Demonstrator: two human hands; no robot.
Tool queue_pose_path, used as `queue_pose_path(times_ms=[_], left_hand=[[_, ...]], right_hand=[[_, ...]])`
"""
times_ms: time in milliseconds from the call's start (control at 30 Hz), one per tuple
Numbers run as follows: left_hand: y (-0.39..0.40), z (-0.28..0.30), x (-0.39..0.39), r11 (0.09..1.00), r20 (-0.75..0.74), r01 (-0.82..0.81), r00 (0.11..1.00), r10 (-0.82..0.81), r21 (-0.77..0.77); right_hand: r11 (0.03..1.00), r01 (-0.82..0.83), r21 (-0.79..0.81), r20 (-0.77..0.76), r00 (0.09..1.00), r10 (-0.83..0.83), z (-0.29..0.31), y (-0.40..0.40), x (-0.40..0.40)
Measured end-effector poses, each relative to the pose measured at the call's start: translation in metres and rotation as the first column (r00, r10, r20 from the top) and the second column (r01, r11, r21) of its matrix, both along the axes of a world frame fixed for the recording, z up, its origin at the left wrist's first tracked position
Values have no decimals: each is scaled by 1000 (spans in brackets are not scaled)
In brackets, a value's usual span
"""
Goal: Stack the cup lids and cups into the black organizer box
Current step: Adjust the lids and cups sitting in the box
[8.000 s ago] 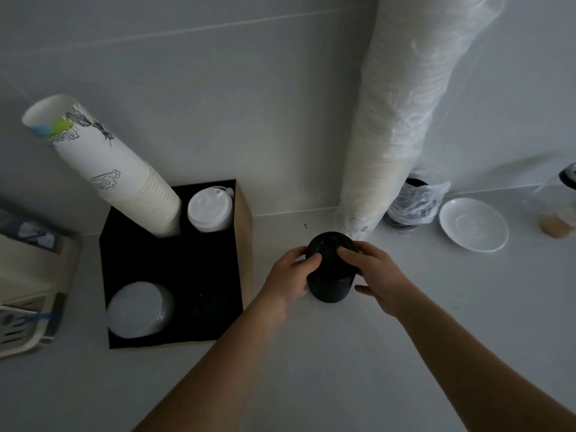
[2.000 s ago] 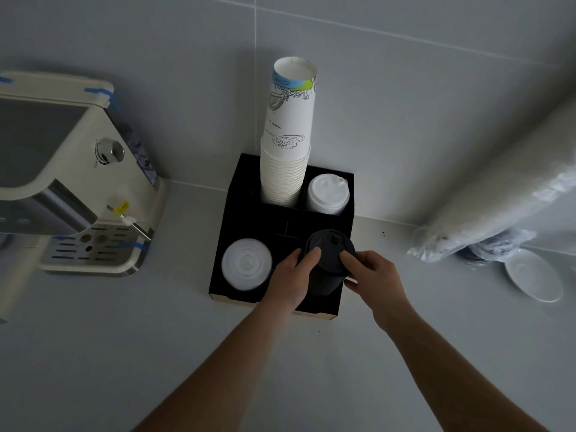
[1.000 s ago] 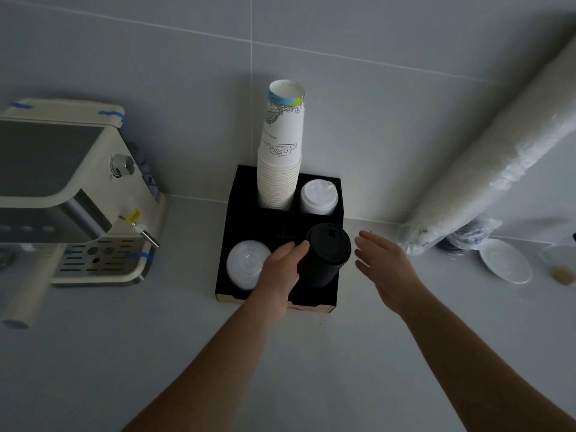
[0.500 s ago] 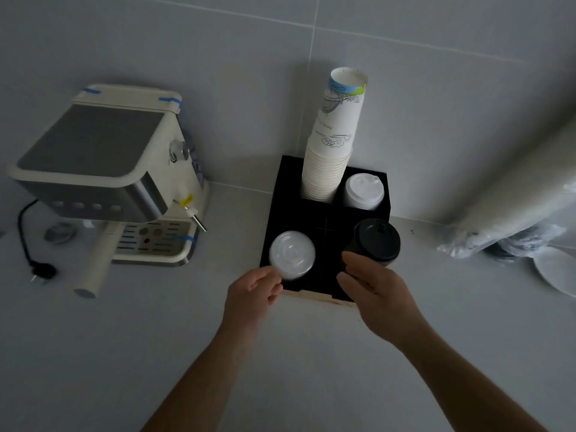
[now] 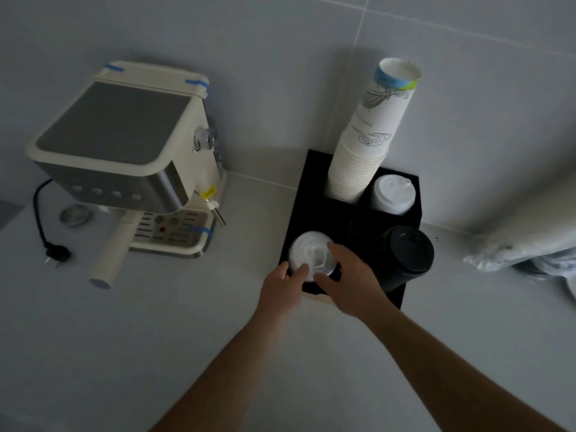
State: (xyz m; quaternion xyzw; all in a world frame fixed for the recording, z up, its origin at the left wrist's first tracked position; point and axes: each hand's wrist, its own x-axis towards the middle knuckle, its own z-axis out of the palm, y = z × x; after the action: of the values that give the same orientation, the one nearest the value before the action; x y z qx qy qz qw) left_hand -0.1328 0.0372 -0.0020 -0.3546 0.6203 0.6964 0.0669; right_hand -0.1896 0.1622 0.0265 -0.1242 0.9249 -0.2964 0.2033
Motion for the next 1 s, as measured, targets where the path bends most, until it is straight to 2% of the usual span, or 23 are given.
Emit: queue_pose_path(times_ms=[167,333,533,800,1000], left_hand=[[7,1,-25,999,32,2,999,-1,-45],[9,-2,-46,997,124,-38,991,46,-65],[6,-7,-58,994,211,-97,974,82,60],[7,-16,-67,977,263,-142,960,97,157],[8,-21,-71,982,303,-103,952,51,157]], right_hand=[[999,-19,30,-5,1000,19,-13,-9,-12],[999,3,51,-52,999,0,-17,-15,-21],[999,6,45,-91,996,-2,-27,-17,-23],[987,-59,151,-168,982,84,-33,-15,-32],[973,-75,219,-159,981,112,-37,-10,-32]])
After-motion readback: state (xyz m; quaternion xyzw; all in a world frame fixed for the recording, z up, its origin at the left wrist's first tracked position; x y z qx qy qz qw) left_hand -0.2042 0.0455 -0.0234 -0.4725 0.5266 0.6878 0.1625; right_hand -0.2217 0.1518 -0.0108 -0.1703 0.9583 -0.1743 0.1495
